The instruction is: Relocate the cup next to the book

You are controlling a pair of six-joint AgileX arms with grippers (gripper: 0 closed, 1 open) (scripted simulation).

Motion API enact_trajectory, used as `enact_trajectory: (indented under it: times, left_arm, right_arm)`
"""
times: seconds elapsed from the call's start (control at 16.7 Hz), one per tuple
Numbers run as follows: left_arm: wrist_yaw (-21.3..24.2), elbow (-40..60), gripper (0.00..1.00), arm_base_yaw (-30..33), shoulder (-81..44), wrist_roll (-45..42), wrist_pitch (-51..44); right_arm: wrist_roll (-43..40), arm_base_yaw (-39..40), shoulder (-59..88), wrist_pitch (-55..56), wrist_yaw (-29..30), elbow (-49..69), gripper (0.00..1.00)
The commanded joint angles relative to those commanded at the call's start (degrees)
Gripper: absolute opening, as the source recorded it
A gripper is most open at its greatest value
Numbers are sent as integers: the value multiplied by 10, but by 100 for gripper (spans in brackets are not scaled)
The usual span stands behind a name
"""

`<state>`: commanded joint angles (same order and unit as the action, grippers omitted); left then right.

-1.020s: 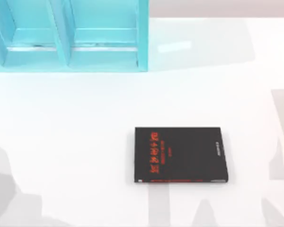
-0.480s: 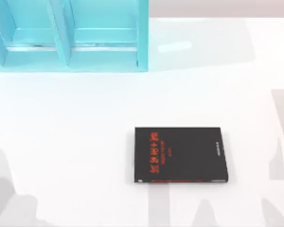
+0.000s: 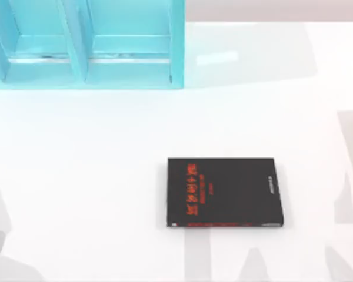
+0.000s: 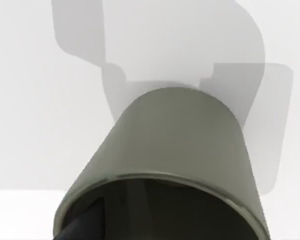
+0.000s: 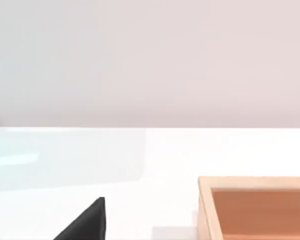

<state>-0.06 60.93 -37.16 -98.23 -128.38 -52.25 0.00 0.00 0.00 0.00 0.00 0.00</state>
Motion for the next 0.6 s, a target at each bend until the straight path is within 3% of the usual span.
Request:
enact_trajectory:
  times: [0.42,0.6]
  left_arm:
    - [0,-39,100,-2,-17,-2,50]
    - [0,-39,77,-2,-17,-2,50]
  right_arm:
    - [0,0,0,0,0,0,100]
    - [0,0,0,0,0,0,100]
